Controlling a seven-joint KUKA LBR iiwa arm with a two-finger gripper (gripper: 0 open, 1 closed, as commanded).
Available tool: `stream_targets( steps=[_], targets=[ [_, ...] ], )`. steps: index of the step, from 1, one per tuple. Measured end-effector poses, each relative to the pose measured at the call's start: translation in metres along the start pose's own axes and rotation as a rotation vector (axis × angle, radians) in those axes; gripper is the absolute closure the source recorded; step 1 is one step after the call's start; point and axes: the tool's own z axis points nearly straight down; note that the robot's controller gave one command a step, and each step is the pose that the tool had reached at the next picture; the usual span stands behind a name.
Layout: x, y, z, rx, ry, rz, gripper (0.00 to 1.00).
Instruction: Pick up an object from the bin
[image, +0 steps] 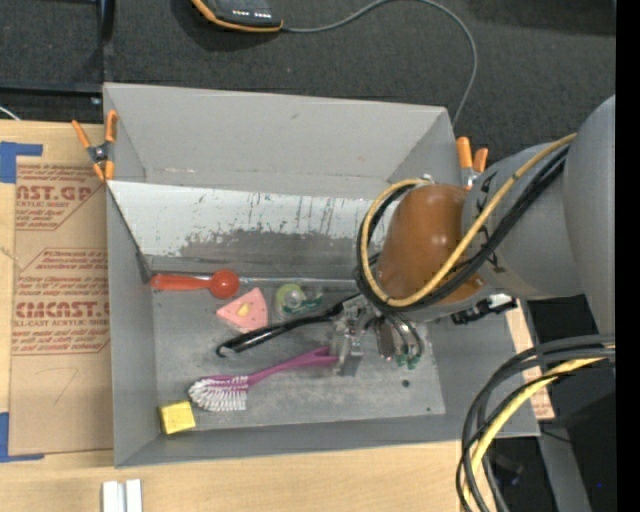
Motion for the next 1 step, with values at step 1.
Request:
stream_targets(
  steps=[1],
  targets=[
    [-0.0001, 0.0000, -0.0001, 0.000, 0.000, 0.000, 0.00]
  ],
)
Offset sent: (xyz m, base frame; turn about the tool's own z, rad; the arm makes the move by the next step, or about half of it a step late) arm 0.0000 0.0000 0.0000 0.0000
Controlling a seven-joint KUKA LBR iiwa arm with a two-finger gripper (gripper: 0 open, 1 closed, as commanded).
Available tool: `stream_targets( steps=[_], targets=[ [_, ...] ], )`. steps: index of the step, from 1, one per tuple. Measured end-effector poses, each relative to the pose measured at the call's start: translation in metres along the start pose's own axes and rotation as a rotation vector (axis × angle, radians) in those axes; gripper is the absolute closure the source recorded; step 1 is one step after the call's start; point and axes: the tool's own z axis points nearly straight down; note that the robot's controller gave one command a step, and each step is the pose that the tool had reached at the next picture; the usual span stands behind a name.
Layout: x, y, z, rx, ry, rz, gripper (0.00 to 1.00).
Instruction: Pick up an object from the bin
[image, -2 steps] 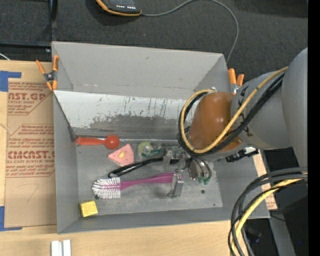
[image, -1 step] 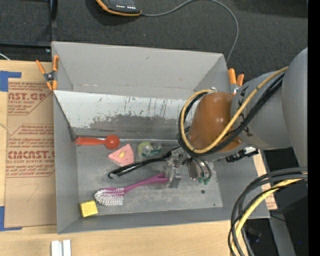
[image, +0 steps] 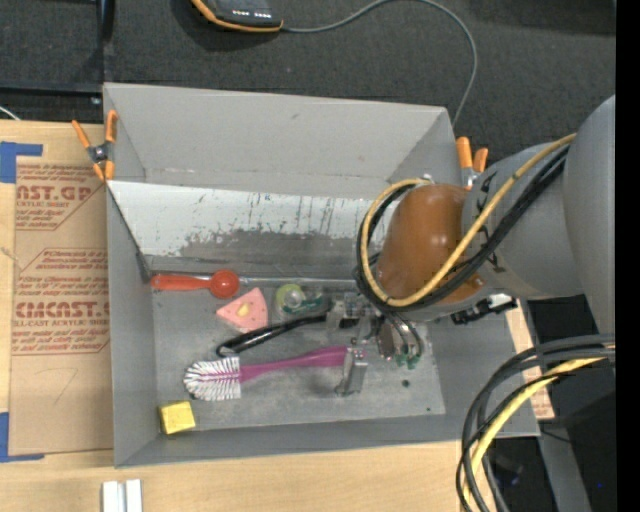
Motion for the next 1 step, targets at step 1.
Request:
stream_targets(
  steps=[1],
  targets=[
    [0.0001, 0.0000, 0.0001, 0.000, 0.000, 0.000, 1.00]
  ],
)
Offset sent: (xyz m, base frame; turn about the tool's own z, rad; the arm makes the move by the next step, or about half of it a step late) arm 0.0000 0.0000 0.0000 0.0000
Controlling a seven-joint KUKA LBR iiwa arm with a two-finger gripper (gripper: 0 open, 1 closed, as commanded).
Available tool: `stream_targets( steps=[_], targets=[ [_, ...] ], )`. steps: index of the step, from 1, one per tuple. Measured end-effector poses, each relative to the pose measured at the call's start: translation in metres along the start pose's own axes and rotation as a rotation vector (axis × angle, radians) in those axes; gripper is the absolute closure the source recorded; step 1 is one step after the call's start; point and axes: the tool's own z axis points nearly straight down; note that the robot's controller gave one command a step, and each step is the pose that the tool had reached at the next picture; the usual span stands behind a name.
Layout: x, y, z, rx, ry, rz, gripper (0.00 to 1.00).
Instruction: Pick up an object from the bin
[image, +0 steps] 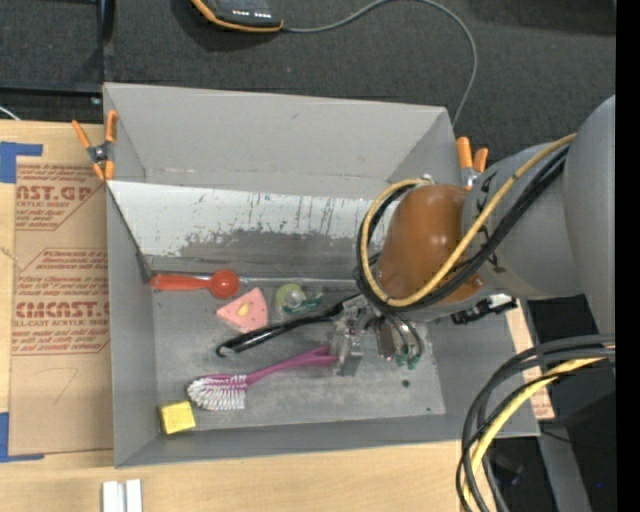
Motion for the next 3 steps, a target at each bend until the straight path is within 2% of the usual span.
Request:
stream_targets(
  steps=[1, 2, 3],
  targets=[
    [-0.0001, 0.0000, -0.0001, 0.000, 0.000, 0.000, 0.00],
    [0.0000, 0.0000, 0.0000, 0.000, 0.000, 0.000, 1.00],
    [-0.0001, 0.0000, -0.0001, 0.000, 0.000, 0.000, 0.00]
  ],
)
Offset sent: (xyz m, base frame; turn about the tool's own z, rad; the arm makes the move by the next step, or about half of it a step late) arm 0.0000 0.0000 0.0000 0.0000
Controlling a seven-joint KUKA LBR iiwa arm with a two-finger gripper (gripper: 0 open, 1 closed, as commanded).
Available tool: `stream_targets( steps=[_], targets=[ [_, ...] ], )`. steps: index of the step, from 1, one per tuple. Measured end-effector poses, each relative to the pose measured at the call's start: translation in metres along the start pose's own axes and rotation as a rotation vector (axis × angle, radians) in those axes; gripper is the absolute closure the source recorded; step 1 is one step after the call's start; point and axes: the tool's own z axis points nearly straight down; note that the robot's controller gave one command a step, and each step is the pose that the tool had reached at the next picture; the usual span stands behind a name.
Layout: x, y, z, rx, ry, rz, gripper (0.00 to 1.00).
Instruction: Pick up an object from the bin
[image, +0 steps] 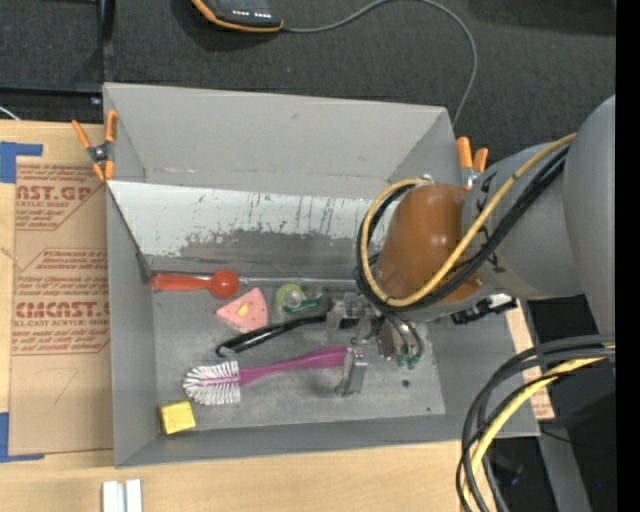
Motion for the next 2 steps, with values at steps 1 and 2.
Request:
stream_targets(
  steps=[1, 2],
  targets=[
    [0.0001, 0.0000, 0.0001, 0.000, 0.000, 0.000, 1.00],
    [0.0000, 0.0000, 0.0000, 0.000, 0.000, 0.000, 0.00]
  ],
)
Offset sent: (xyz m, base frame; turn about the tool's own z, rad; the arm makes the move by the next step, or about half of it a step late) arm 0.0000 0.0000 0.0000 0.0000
